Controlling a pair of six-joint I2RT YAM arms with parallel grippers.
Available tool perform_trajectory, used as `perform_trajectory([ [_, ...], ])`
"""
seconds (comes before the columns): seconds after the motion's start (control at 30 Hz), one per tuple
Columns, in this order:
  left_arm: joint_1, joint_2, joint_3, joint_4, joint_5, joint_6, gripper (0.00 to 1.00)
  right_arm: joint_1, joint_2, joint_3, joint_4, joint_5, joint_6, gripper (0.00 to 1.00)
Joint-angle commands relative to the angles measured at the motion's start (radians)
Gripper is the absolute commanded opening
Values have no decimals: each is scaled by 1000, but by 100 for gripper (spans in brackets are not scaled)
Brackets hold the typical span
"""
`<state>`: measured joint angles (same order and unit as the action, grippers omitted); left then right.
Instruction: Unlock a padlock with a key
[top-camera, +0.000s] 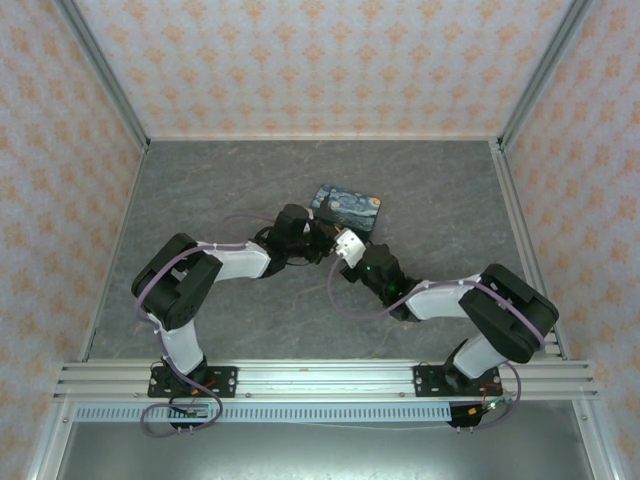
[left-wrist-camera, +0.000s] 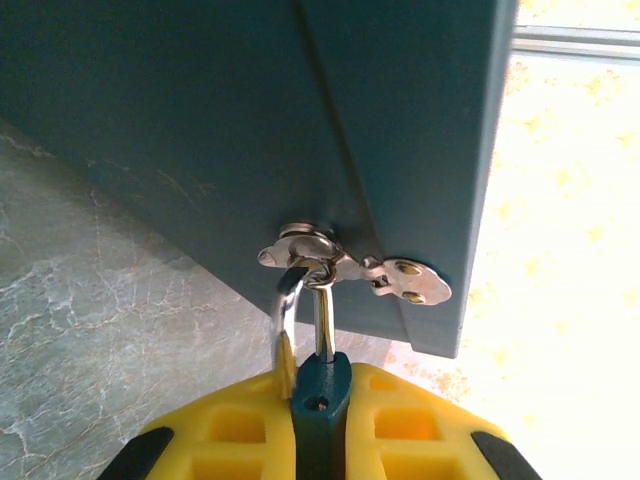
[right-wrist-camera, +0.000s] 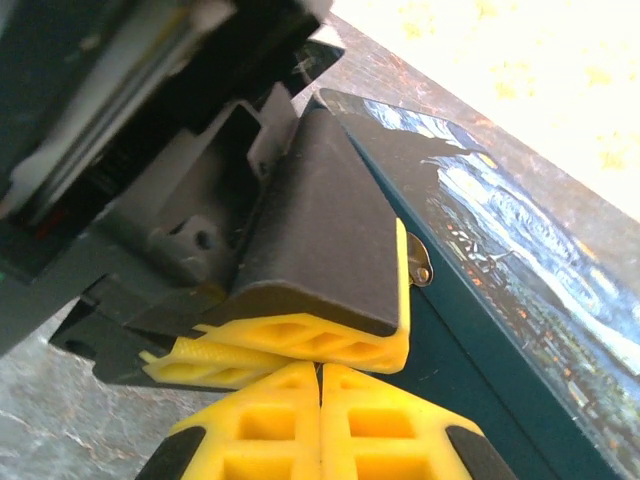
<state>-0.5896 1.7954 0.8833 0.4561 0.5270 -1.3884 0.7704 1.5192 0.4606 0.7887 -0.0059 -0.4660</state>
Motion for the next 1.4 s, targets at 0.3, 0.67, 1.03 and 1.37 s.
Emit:
perform_trajectory([
  [0.3,-7,-31,8,5,16,6,1,-111,16,-22,86,-95,315,0],
  [0.67,-7,13,3,10,11,19,1,-111,-87,-44,-50,-92,276,35],
  [1.03,-13,36,-61,-10,-20,66,1,-123,-264,-23,-284,-77,373,56],
  [1.37,-24,49,-63,-41,-38,110,9,-195,-285,34,-402,-146,563,64],
])
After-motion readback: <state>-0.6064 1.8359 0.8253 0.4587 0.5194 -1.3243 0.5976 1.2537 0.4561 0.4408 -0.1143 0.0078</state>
